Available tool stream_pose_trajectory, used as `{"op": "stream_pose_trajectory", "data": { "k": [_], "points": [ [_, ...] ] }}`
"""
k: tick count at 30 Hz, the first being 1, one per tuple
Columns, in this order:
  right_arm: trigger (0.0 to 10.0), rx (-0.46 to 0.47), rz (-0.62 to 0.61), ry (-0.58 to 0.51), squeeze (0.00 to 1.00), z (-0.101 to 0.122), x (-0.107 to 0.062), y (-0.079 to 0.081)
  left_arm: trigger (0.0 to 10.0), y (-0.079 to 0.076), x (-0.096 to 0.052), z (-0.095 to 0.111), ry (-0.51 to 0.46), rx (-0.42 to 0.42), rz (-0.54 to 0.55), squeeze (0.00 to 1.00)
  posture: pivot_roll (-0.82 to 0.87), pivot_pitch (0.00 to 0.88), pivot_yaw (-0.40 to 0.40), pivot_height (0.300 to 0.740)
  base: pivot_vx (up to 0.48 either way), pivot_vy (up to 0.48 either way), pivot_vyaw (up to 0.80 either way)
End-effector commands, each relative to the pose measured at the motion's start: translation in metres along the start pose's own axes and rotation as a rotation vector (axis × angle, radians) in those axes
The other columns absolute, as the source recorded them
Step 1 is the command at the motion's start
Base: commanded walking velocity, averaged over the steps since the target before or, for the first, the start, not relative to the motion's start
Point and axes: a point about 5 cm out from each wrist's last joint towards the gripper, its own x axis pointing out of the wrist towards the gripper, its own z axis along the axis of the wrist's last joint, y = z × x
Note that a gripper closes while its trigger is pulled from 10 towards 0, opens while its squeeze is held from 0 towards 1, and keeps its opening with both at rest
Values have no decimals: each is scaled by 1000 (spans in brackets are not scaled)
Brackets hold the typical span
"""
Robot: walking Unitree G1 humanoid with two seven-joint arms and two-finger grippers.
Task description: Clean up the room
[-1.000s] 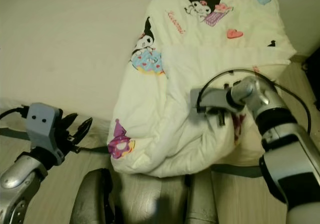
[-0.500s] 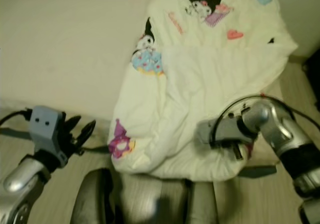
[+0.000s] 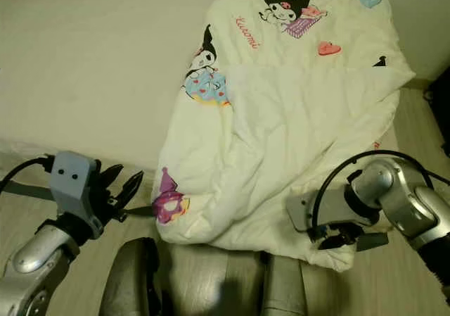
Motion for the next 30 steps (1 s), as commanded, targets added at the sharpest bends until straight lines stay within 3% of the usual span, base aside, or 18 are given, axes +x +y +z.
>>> {"op": "stream_pose_trajectory", "data": {
  "k": [1,2,4,7,10,13,14,16,17,18,19,23,24,25,26,27,30],
  "points": [
    [10000,-17,21,-163,0,23,-18,3,10000,-5,-2,-3,11,-23,-14,0,27,334,-9,551,0,0,0],
    [10000,-22,39,-235,0,34,-26,4,10000,-5,-2,-3,11,-23,-14,0,27,334,-9,551,0,0,0],
    [10000,-43,4,-275,0,41,-36,-3,10000,-4,-2,-3,10,-22,-12,0,27,333,-10,551,0,0,0],
    [10000,-43,-222,-236,0,39,-48,-39,10000,-2,-2,-3,10,-18,-4,0,22,331,-9,551,0,0,0],
    [10000,4,-552,-19,0,9,-33,-79,10000,-2,0,-4,11,-17,0,0,19,329,-7,551,0,0,0],
    [10000,56,-578,-21,0,1,-25,-85,10000,-2,1,-5,11,-17,-1,0,20,325,-3,551,0,0,0],
    [10000,111,-606,-28,0,-11,-9,-89,10000,-3,3,-6,11,-16,-4,0,20,323,-2,551,0,0,0],
    [9961,121,-613,-28,0,-13,-6,-90,10000,-3,3,-6,11,-16,-4,0,20,323,-2,551,0,0,0],
    [9294,126,-637,-30,0,-16,-1,-91,10000,-3,3,-6,11,-15,-4,0,22,324,-2,551,0,0,0],
    [9294,130,-654,-31,0,-18,2,-92,10000,-3,4,-6,11,-14,-4,0,22,324,-2,551,0,0,0],
    [10000,152,-671,-38,0,-22,6,-93,10000,-3,4,-6,11,-13,-3,0,27,323,-4,551,0,0,0],
    [10000,204,-591,-118,0,-24,11,-91,10000,-2,3,-5,10,-12,-2,0,34,323,-6,551,0,0,0],
    [10000,186,-429,-111,0,-28,13,-82,10000,-3,2,-4,12,-16,-15,0,34,322,-6,551,0,0,0],
    [10000,186,-429,-111,0,-28,13,-82,10000,-3,2,-4,12,-16,-15,0,34,322,-6,551,0,0,0],
    [10000,168,-308,-94,0,-31,13,-74,10000,-5,1,-4,12,-24,-39,0,34,322,-6,551,0,0,0],
    [10000,168,-308,-94,0,-31,13,-74,10000,-5,1,-4,12,-24,-39,0,34,322,-6,551,0,0,0],
    [10000,126,-45,-50,0,-35,3,-51,10000,-19,-2,0,10,-66,-156,0,33,315,-13,551,0,0,0]
  ]
}}
